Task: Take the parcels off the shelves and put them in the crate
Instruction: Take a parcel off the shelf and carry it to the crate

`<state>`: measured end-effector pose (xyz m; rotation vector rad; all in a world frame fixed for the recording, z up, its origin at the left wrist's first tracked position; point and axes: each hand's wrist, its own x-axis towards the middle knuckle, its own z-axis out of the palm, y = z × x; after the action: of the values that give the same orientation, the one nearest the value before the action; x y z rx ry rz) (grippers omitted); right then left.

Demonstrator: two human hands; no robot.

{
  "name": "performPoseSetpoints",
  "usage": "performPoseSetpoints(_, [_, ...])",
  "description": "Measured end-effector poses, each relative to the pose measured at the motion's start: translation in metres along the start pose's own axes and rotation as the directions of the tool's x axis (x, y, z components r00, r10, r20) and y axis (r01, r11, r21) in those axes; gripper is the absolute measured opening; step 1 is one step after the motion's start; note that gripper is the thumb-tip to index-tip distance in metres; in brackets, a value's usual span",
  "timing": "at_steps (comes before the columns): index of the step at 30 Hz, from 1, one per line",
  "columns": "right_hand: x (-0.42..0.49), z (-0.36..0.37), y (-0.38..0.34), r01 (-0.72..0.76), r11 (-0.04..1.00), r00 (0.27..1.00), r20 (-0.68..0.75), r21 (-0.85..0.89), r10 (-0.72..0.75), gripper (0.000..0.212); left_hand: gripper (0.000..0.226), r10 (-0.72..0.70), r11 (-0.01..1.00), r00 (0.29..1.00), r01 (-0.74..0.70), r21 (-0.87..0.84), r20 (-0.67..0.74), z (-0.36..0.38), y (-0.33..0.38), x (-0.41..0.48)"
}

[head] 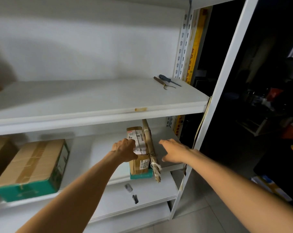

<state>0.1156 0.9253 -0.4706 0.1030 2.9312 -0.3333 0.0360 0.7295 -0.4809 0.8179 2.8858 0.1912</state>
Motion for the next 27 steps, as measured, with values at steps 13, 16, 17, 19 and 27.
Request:
performPoseSetpoints(13, [0.018,0.017,-0.007,0.082,0.994,0.997,0.003,0.078,-0.082,0.045,0.044,-0.078,0.996,0.997,0.078,-0.034,-0.006,0.012,-0.008,-0.004])
performPoseSetpoints(16, [0.021,0.014,-0.008,0.083,0.989,0.996,-0.002,0.118,-0.084,0.044,0.043,-0.089,0.996,0.996,0.088,-0.03,-0.008,0.01,-0.007,0.0])
performPoseSetpoints(17, [0.021,0.014,-0.007,0.083,0.988,0.997,0.0,0.128,-0.083,0.044,0.043,-0.091,0.995,0.996,0.09,-0.03,-0.013,0.009,-0.007,0.002])
performPoseSetpoints(19, [0.023,0.015,-0.005,0.073,0.986,0.997,0.005,0.147,-0.075,0.044,0.044,-0.091,0.995,0.996,0.09,-0.03,-0.02,0.007,-0.005,0.007])
performPoseSetpoints(27, [0.038,0.036,-0.008,0.06,0.962,0.998,0.01,0.268,-0.065,0.06,0.044,-0.074,0.997,0.996,0.074,-0.004,-0.044,0.018,0.003,0.01])
